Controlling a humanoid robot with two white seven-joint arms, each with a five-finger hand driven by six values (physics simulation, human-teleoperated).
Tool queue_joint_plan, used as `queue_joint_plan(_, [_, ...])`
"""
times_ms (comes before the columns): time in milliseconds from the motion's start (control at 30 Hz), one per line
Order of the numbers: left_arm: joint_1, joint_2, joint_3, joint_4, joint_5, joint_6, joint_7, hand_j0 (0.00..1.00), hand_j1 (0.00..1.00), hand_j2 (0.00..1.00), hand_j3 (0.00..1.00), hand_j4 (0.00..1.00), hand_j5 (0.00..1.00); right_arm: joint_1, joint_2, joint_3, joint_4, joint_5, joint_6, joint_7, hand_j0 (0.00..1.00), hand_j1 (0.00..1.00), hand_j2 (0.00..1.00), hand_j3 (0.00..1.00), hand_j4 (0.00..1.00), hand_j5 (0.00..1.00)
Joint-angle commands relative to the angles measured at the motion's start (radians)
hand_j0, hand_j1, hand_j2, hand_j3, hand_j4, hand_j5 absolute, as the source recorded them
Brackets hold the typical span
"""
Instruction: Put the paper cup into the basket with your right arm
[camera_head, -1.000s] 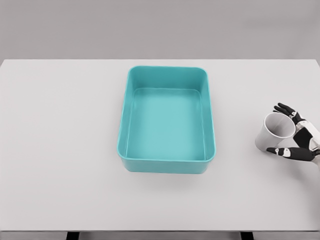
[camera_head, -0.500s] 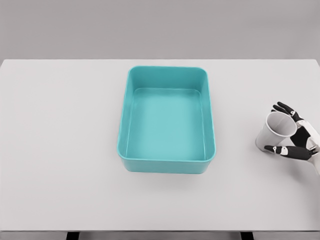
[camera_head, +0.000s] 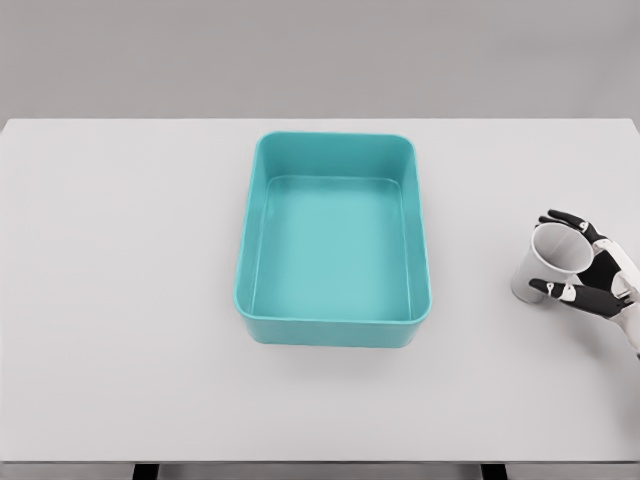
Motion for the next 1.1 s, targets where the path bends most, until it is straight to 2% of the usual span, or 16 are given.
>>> queue_joint_plan(0, [0.0,0.0,0.0,0.0,0.0,0.0,0.0,1.0,1.0,1.0,1.0,1.0,1.0,0.0,0.001,0.013,0.006,0.082,-0.011,0.007,0.67,0.67,0.67,0.67,0.67,0.67])
queue_joint_plan(167, [0.0,0.0,0.0,0.0,0.0,0.0,0.0,1.0,1.0,1.0,1.0,1.0,1.0,-0.011,-0.01,0.006,-0.018,0.085,-0.011,0.007,0.64,0.64,0.64,0.64,0.64,0.64])
queue_joint_plan(200, [0.0,0.0,0.0,0.0,0.0,0.0,0.0,1.0,1.0,1.0,1.0,1.0,1.0,-0.011,-0.01,0.006,-0.023,0.087,-0.011,0.007,0.6,0.6,0.6,0.6,0.6,0.6])
queue_joint_plan(467, [0.0,0.0,0.0,0.0,0.0,0.0,0.0,1.0,1.0,1.0,1.0,1.0,1.0,-0.058,-0.019,0.009,-0.044,0.096,-0.014,0.007,0.59,0.59,0.59,0.59,0.59,0.59])
queue_joint_plan(600, [0.0,0.0,0.0,0.0,0.0,0.0,0.0,1.0,1.0,1.0,1.0,1.0,1.0,-0.083,-0.016,0.01,-0.086,0.156,-0.016,0.007,0.59,0.59,0.59,0.59,0.59,0.59])
queue_joint_plan(867, [0.0,0.0,0.0,0.0,0.0,0.0,0.0,1.0,1.0,1.0,1.0,1.0,1.0,-0.164,-0.006,0.032,-0.118,0.236,-0.022,0.007,0.59,0.59,0.59,0.59,0.59,0.59])
queue_joint_plan(1067, [0.0,0.0,0.0,0.0,0.0,0.0,0.0,1.0,1.0,1.0,1.0,1.0,1.0,-0.264,-0.006,0.107,-0.118,0.331,-0.025,0.007,0.59,0.59,0.59,0.59,0.59,0.59])
